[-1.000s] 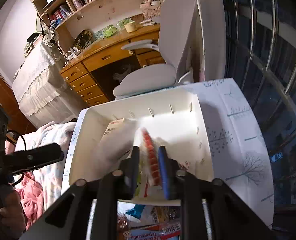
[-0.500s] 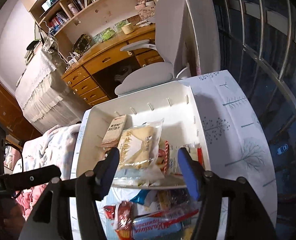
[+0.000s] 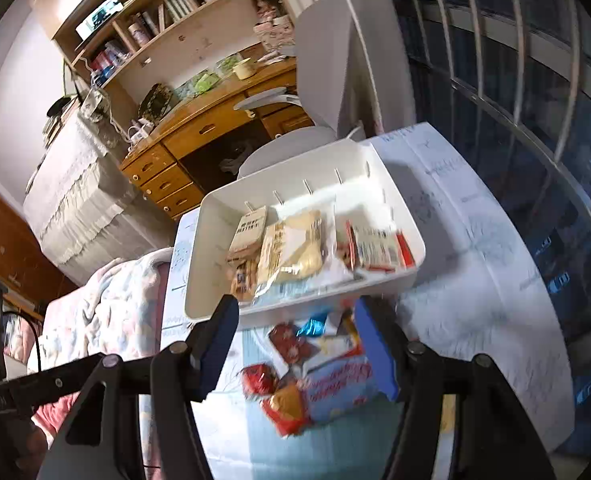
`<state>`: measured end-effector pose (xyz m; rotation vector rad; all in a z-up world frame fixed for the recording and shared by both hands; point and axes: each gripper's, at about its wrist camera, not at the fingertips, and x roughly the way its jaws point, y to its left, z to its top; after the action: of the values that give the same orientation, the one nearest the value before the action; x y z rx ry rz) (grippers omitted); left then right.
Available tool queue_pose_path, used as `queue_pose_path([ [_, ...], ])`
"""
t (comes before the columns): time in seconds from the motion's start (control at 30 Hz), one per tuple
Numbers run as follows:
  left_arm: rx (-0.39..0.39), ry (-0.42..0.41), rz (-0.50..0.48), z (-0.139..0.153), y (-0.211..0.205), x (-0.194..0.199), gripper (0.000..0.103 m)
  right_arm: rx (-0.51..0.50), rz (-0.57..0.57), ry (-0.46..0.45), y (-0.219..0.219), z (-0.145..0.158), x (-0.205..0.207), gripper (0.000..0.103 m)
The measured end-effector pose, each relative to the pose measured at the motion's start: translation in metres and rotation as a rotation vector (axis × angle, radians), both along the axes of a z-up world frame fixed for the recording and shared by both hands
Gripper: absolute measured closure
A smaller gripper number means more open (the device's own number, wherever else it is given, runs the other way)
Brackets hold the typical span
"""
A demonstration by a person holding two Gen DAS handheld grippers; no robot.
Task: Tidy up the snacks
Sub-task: 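Withdraw both tools from the basket back over the snack pile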
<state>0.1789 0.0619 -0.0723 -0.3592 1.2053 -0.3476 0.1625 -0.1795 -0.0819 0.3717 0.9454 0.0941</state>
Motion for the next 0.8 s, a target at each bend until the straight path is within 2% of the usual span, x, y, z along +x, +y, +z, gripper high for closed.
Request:
queue_pose_path([
  [0.17, 0.033, -0.027, -0.052, -0.001, 0.011, -0.032, 0.03, -0.008, -0.032, -0.005, 0.009, -0.004, -0.034, 0.042],
  [0.4, 0.045, -0.003, -0.057, -0.014, 0.026, -0.063, 0.03, -0.043, -0.043, 0.013, 0.013, -0.017, -0.067, 0.042],
  [0.67, 0.07, 0.029, -0.025, -0.029, 0.025, -0.074, 0.029, -0.071, -0.005, 0.063, 0.003, -0.041, -0.076, 0.042],
  [0.8, 0.083, 0.028, 0.014, -0.031, 0.017, -0.072, 0.022, -0.126, 0.059, 0.059, -0.012, -0.039, -0.069, 0.042],
])
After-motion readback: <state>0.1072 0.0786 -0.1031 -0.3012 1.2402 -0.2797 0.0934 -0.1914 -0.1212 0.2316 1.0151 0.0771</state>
